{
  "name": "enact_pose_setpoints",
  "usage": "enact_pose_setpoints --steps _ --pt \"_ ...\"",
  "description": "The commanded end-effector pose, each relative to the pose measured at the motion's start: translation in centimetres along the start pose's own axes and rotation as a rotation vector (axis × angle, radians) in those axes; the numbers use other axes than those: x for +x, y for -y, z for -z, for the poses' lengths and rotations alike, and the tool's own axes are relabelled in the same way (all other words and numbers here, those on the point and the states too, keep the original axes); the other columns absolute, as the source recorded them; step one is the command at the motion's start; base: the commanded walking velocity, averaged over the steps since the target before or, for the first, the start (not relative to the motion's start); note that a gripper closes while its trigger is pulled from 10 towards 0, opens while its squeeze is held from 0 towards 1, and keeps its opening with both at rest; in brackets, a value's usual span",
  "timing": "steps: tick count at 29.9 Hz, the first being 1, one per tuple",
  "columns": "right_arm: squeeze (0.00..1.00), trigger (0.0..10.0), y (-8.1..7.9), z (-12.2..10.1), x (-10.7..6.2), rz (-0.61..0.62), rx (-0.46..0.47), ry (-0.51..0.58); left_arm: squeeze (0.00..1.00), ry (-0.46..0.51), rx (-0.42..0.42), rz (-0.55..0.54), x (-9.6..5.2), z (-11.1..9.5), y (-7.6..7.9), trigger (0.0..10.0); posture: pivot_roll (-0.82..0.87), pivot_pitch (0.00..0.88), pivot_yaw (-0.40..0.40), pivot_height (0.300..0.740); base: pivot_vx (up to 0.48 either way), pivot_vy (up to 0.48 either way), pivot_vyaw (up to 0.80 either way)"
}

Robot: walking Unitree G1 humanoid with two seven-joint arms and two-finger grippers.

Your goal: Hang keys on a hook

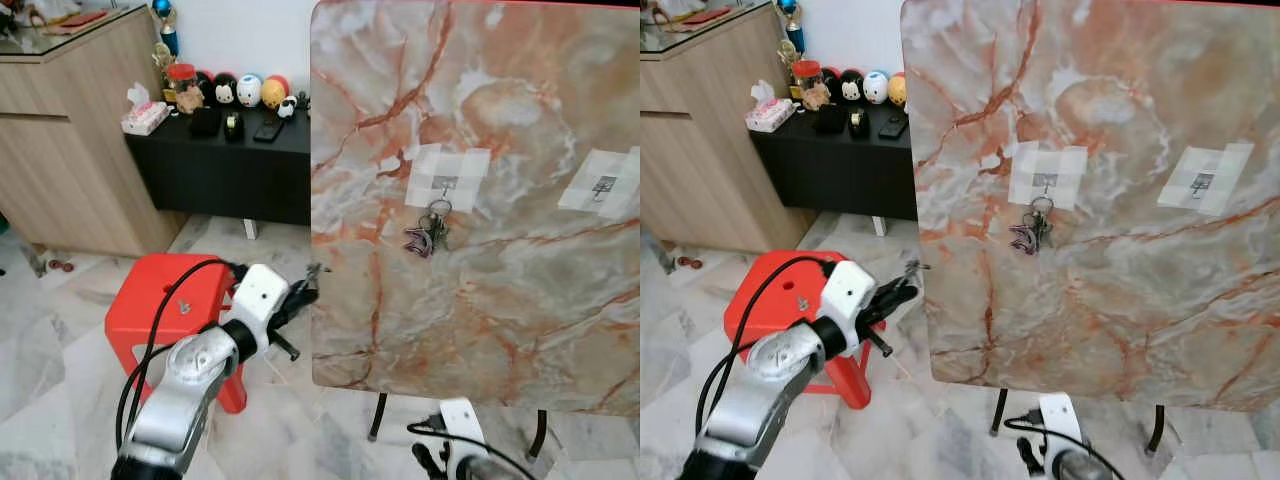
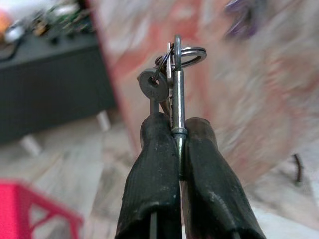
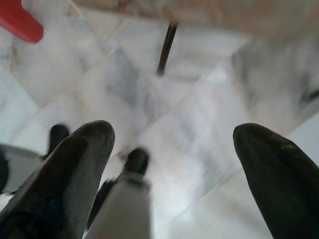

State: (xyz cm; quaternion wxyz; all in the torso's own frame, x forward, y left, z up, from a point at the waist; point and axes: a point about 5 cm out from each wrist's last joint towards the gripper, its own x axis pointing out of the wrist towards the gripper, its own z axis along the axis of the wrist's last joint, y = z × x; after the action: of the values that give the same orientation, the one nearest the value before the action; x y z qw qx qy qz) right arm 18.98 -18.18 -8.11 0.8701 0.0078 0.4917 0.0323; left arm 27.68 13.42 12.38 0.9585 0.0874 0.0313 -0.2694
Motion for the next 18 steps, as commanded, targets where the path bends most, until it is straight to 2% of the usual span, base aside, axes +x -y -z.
enact_pose_setpoints --steps 1,2,5,7,8,15,18 --pt "0.0 10.0 0.1 0.6 0.0 0.011 0.051 -0.006 0.0 0.013 0.011 -0.07 -0.6 -0.1 -0.7 10.0 0.16 0.002 -0.049 0.74 0.0 0.0 0.0" --pt "0.0 10.0 0.1 1.4 -0.1 0.017 0.05 -0.028 0.0 -0.003 0.004 -0.121 -1.1 0.5 -1.0 10.0 0.16 0.0 -0.054 0.74 0.0 0.0 0.0" --pt "0.0 10.0 0.1 2.0 -0.1 0.028 0.015 -0.053 0.0 -0.008 -0.016 -0.173 -1.4 1.0 -1.4 10.0 0.16 0.0 -0.058 0.74 0.0 0.0 0.0" --pt "0.0 10.0 0.1 2.2 -0.2 0.035 0.026 -0.061 0.0 -0.013 -0.013 -0.195 -1.5 1.2 -1.6 10.0 0.16 0.0 -0.058 0.74 0.0 0.0 0.0" --pt "0.0 10.0 0.2 2.4 -0.2 0.053 0.044 -0.07 0.0 -0.017 -0.025 -0.251 -1.5 1.5 -2.0 10.0 0.16 0.0 -0.06 0.74 0.0 0.0 0.0" --pt "0.0 10.0 0.2 1.9 -0.1 0.054 0.07 -0.044 0.0 0.019 -0.086 -0.439 -1.8 1.8 -3.5 10.0 0.15 0.0 -0.071 0.74 0.0 0.0 0.0" --pt "0.0 10.0 0.5 1.8 -0.1 0.066 0.085 -0.04 0.0 0.017 -0.087 -0.449 -1.8 1.9 -3.5 10.0 0.15 0.0 -0.067 0.74 0.0 0.0 0.0"
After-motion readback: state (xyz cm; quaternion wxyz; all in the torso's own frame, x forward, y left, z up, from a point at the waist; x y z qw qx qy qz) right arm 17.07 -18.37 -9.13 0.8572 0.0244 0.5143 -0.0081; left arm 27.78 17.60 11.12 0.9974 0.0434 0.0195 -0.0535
